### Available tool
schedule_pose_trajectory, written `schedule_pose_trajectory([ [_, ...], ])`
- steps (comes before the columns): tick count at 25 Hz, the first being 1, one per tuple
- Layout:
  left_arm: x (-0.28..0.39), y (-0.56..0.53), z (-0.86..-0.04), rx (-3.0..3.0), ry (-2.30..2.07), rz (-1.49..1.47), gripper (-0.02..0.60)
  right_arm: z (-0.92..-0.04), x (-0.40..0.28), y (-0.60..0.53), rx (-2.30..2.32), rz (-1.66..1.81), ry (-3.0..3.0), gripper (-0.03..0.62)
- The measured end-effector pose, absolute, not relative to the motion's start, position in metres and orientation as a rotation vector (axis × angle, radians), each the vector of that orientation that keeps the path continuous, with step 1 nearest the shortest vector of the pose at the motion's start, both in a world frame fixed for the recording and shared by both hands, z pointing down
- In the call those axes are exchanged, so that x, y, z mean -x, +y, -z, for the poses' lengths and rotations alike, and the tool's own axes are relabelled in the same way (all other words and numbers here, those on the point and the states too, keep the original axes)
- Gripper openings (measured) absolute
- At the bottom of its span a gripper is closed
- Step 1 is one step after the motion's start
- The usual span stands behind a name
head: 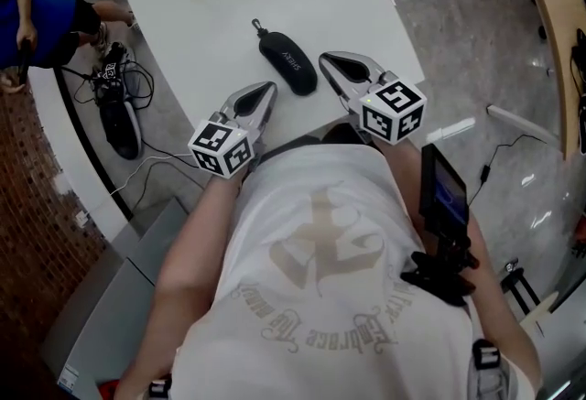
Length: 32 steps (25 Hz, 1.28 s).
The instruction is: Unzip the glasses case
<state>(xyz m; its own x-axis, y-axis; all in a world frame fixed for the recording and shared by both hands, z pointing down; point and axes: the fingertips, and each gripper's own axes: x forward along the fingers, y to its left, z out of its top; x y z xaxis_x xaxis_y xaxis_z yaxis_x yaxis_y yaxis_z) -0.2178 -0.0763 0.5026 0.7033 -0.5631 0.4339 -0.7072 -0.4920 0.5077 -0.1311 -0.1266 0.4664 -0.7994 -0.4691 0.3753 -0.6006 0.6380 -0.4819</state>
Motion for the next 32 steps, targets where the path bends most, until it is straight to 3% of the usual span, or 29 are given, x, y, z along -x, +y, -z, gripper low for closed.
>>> schedule_pose_trajectory([
  [8,0.25,-0.094,-0.54,-1.772,-1.107,-0.119,0.009,-0.475,0.125,-0.12,-0.892,-0.935,-2.658,0.008],
  [13,0.24,-0.109,-0.549,-1.579,-1.095,-0.092,0.214,-0.48,0.106,-0.117,-0.935,-0.985,-2.66,0.008],
  [16,0.222,-0.112,-0.561,-1.519,-1.079,-0.147,0.41,-0.485,0.092,-0.115,-0.956,-1.018,-2.654,0.008],
  [17,0.218,-0.113,-0.565,-1.488,-1.081,-0.157,0.437,-0.487,0.088,-0.114,-0.96,-1.026,-2.652,0.008],
  [24,0.202,-0.125,-0.596,-1.34,-1.146,-0.262,0.436,-0.497,0.06,-0.111,-1.01,-1.087,-2.629,0.008],
  [32,0.198,-0.121,-0.599,-1.296,-1.15,-0.315,0.357,-0.497,0.047,-0.109,-1.047,-1.113,-2.605,0.008],
])
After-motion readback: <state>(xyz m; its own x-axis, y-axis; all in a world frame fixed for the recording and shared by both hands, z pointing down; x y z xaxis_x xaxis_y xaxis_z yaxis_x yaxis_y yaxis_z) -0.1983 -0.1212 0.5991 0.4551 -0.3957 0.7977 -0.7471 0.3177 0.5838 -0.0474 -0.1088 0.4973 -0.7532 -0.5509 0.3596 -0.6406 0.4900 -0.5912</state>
